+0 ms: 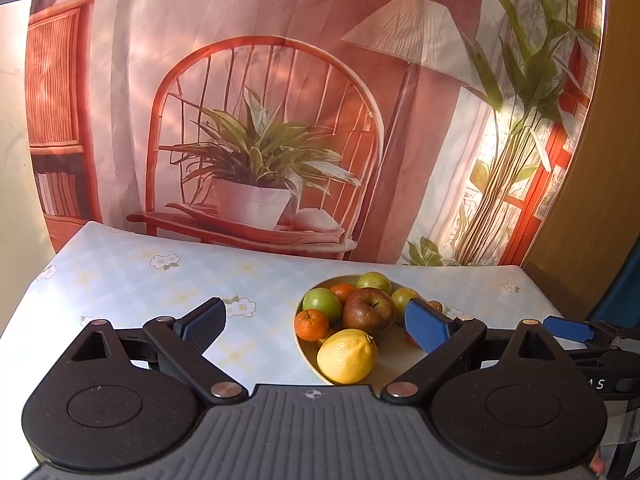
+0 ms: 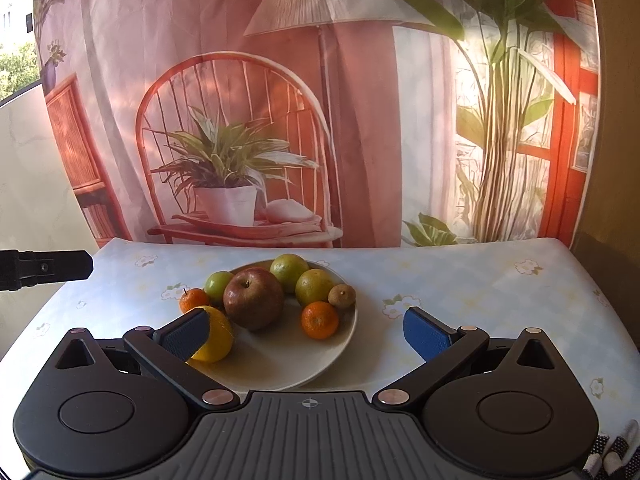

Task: Organize fruits
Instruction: 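Withdraw both open grippers from the plate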

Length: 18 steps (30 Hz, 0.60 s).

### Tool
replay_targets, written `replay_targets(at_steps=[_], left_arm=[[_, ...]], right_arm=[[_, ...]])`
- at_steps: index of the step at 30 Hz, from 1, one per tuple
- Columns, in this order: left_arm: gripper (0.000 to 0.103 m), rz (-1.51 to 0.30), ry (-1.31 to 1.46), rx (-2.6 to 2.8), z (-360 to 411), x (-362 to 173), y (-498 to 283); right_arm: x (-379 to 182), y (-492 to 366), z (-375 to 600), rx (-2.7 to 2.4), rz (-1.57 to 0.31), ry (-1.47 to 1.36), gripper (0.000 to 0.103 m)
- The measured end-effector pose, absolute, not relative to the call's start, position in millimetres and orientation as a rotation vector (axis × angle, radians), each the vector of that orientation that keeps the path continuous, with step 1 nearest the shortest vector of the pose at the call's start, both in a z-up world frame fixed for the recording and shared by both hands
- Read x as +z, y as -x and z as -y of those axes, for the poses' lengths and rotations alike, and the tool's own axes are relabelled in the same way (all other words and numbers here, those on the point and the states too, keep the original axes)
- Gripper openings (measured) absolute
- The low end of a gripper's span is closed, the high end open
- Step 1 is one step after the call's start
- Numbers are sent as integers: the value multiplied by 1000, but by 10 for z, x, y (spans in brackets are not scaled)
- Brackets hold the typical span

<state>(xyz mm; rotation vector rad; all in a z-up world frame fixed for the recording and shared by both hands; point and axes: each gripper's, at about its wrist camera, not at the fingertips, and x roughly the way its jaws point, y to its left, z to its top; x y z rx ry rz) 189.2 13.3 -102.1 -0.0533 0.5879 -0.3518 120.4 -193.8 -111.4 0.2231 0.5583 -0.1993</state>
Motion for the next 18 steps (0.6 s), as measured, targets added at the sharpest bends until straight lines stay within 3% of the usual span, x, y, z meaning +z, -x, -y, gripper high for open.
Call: replay_targets(at_steps=[18], left_arm=[[98, -467, -91, -226, -189, -938, -1288]], right_arm=[[-1164, -795, 1605, -45, -503, -229, 103]])
